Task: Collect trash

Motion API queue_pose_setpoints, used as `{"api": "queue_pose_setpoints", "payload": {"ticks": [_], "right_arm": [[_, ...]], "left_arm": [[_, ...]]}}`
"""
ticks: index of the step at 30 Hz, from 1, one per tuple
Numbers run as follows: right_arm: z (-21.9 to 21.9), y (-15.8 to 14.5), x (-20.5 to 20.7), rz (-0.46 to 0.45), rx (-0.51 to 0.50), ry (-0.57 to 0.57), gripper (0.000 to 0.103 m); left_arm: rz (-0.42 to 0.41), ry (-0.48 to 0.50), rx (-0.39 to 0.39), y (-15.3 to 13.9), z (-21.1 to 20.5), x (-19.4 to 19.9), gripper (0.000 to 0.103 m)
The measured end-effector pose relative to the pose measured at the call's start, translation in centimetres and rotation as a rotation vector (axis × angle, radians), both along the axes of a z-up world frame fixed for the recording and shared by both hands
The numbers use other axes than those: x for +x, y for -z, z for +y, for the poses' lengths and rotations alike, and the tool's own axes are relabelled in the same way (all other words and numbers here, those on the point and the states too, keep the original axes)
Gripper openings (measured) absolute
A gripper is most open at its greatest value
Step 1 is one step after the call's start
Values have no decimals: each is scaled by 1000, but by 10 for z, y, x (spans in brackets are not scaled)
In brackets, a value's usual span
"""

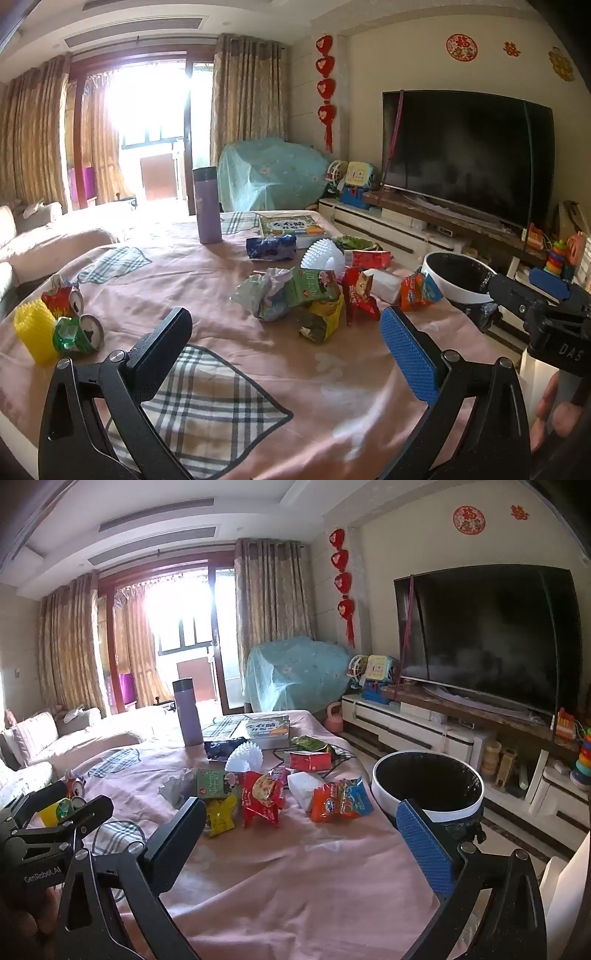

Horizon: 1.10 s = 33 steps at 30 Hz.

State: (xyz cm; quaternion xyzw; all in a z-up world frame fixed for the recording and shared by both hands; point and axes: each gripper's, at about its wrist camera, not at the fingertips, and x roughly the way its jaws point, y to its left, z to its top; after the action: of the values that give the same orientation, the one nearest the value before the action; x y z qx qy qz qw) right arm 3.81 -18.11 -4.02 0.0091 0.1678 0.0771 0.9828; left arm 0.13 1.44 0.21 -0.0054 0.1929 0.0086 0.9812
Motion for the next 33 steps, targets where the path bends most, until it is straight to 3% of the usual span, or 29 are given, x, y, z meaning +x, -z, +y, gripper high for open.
{"api": "queue_pose_setpoints", "payload": {"ticks": [33], "right_arm": [[5,2,6,8,7,-29,103]], "left_arm": [[6,-4,-6,4,4,2,103]]}}
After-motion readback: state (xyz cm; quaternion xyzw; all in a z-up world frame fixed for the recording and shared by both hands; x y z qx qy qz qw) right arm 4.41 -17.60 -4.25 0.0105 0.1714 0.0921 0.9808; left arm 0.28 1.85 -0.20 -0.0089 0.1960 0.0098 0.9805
